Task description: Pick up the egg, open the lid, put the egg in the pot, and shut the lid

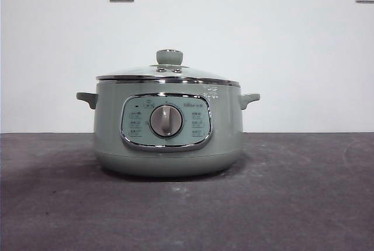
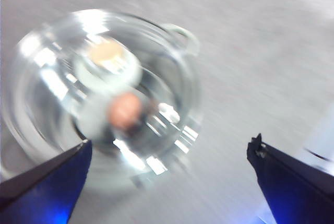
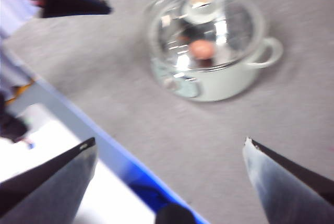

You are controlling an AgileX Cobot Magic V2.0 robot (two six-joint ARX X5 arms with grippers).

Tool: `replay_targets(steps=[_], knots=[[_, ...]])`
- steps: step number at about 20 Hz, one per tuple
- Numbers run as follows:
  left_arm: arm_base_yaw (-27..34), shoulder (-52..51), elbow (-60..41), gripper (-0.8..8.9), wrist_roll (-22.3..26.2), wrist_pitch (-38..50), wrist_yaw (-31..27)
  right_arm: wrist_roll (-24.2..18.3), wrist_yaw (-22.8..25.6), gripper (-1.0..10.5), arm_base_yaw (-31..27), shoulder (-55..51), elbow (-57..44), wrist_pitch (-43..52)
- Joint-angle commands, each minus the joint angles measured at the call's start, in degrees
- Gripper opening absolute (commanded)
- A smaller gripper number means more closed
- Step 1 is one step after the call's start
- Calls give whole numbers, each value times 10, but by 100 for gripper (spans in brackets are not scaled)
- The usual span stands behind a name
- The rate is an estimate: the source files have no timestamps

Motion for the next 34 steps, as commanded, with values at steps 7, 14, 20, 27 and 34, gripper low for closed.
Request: replay_targets(steps=[7,14,20,27,34], knots=[[-1,-122,-3,-5,-3,-128,62,1,-15,-9,1,49,0,-9],[-1,-128,-3,-4,-3,-137,58,7,-13,1,1,62,0,-9],[-1,-128,-3,-4,-3,-136,58,7,-13,1,1,59,0,-9],[0,-125,-3,-4,-1,-123,55,7,-12,1,1,59,0,-9],[107,-175,-40,-4,42,147,6,7,-12,1,1,59,0,-9]])
